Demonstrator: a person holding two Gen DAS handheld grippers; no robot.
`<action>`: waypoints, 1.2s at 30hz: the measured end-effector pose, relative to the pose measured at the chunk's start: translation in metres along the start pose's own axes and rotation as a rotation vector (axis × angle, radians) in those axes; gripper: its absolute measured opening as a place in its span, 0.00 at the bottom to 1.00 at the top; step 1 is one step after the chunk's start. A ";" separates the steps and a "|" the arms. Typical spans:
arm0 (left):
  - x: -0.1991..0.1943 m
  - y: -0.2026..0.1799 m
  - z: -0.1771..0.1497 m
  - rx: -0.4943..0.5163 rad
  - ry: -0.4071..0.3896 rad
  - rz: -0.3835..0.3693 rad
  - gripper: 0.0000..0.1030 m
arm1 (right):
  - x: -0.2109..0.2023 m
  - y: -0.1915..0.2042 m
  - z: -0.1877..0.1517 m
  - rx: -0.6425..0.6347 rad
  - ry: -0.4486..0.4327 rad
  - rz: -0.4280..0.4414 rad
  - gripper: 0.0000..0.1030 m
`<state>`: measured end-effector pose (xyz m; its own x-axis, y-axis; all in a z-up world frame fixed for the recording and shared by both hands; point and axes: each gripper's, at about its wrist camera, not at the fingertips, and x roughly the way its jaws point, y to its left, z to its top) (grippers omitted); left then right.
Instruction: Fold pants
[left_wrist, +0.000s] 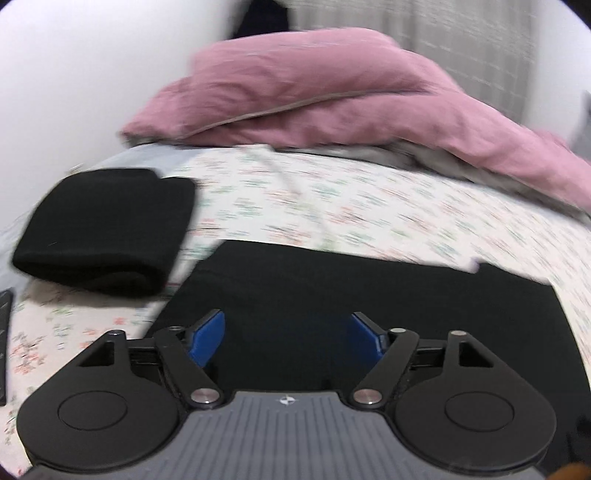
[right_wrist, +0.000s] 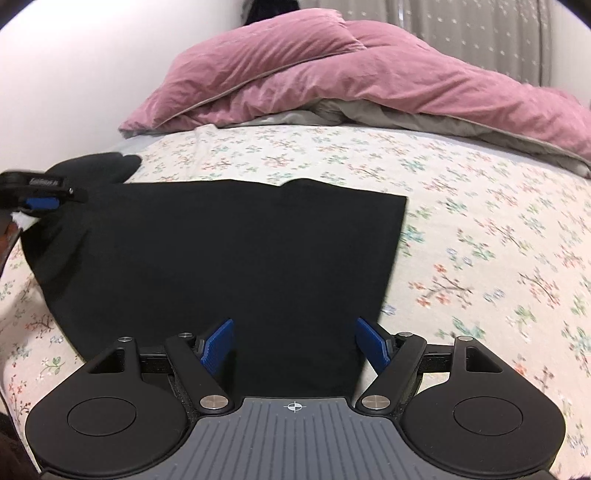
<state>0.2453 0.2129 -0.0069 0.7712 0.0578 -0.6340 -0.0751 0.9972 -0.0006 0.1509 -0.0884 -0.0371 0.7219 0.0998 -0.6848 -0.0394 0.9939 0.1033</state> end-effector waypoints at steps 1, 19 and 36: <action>-0.002 -0.009 -0.004 0.033 0.000 -0.022 0.93 | -0.002 -0.003 -0.001 0.017 0.005 0.002 0.72; -0.034 -0.119 -0.086 0.376 0.073 -0.500 0.98 | -0.031 -0.066 -0.045 0.455 0.150 0.232 0.39; -0.077 -0.169 -0.125 0.624 -0.161 -0.686 0.93 | -0.044 -0.079 -0.032 0.632 0.195 0.419 0.09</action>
<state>0.1190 0.0341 -0.0547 0.6026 -0.5926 -0.5345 0.7447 0.6583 0.1098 0.1006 -0.1699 -0.0383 0.5969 0.5253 -0.6064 0.1612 0.6619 0.7320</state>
